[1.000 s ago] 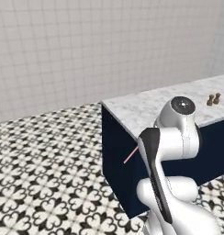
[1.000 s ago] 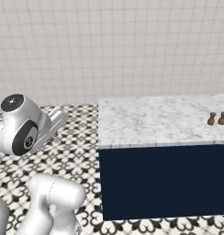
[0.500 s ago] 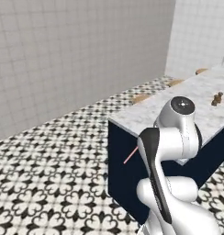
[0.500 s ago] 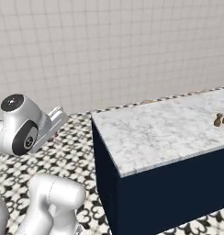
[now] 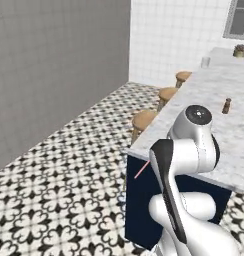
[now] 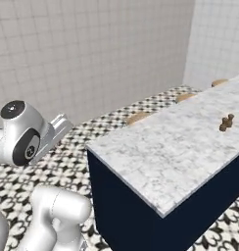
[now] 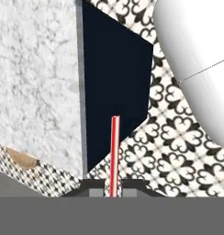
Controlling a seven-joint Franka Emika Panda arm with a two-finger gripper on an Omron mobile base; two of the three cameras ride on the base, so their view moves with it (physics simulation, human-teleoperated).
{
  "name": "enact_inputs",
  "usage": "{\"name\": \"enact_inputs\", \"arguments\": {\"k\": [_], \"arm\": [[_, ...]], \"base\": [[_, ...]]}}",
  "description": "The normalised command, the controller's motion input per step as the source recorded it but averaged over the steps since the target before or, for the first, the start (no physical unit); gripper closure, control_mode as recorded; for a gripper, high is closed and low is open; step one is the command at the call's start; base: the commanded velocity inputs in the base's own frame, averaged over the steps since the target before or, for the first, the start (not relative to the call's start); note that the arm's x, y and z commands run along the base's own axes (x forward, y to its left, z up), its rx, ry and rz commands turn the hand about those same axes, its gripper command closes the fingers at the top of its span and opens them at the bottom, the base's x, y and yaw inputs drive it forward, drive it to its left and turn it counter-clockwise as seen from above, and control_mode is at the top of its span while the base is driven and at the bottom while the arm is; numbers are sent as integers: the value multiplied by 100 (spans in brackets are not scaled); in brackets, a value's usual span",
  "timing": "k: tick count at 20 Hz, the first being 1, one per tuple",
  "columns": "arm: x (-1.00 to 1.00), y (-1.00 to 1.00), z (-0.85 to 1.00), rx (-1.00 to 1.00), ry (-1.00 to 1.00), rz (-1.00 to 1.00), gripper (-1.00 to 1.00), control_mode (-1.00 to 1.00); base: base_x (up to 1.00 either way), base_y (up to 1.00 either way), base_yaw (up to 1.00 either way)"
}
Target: Take a straw from the drawer in front and place it inside the glass cup on the dining counter.
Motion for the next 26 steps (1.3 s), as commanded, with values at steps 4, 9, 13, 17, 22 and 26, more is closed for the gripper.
{"name": "enact_inputs", "arguments": {"k": [4,9,13,17,22,26], "arm": [[0,0,0,0,0,0,100,100],[0,0,0,0,0,0,100,100],[0,0,0,0,0,0,100,100],[0,0,0,0,0,0,100,100],[0,0,0,0,0,0,100,100],[0,0,0,0,0,0,100,100]], "base": [[47,100,-53],[39,100,-53],[35,100,-53],[35,100,-53],[45,100,-52],[63,100,-52]]}}
